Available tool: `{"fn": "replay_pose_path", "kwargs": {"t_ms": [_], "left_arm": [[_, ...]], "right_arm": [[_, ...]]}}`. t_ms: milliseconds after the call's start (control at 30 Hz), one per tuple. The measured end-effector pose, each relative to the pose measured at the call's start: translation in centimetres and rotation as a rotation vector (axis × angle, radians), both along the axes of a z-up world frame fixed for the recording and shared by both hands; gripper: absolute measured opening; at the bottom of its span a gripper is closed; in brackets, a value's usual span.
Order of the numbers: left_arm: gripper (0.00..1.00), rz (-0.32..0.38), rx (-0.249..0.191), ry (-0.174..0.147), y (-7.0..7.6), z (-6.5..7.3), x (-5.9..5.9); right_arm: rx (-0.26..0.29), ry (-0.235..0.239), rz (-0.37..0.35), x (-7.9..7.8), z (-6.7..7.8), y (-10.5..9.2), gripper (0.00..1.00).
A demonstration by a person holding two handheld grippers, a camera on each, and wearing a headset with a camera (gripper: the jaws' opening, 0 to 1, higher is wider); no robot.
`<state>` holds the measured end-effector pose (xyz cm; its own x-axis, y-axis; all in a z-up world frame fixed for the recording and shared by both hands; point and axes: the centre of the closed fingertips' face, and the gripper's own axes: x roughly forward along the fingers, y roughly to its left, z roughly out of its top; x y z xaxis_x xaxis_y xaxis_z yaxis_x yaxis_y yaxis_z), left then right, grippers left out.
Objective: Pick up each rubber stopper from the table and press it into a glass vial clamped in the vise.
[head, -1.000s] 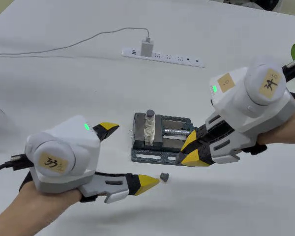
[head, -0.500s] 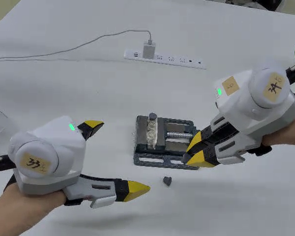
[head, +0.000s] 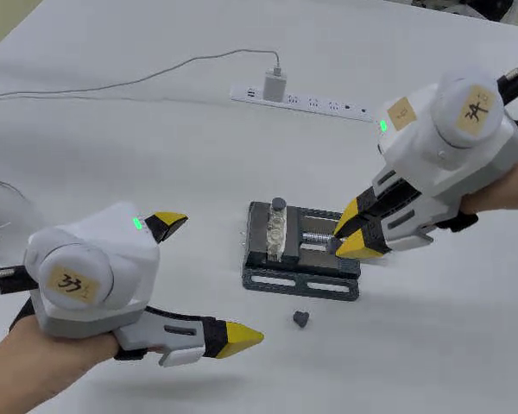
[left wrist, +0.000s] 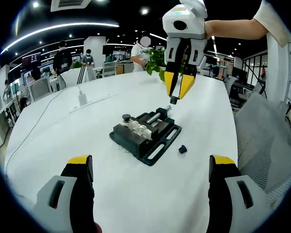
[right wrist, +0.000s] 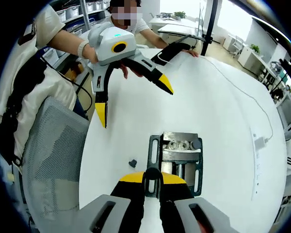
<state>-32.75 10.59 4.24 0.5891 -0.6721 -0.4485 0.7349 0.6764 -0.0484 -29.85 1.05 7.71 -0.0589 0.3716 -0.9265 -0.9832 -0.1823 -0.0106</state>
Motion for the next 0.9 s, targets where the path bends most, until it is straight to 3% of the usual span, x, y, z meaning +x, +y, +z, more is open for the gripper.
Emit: {"fn": "replay_pose_path", "kwargs": {"t_ms": [133,367,633,900], "left_arm": [[0.99,0.003,0.005,0.006,0.3,-0.2,-0.1],[0.99,0.024,0.006,0.009,0.9,-0.3,0.2],[0.99,0.032,-0.001,0.014,0.7,-0.2,0.1],[0.99,0.037,-0.003,0.020,0.7,-0.3,0.2]], "right_arm": [[-0.001,-0.016,0.016,1.4,0.2,0.8,0.06],[-0.030,-0.059,0.116,2.8,-0.1,2.2,0.06],[-0.051,-0.112,0.247,3.9,-1.6,3.4,0.06],[-0.049,-0.119,0.267,4.8,-2.8,4.9,0.06]]}}
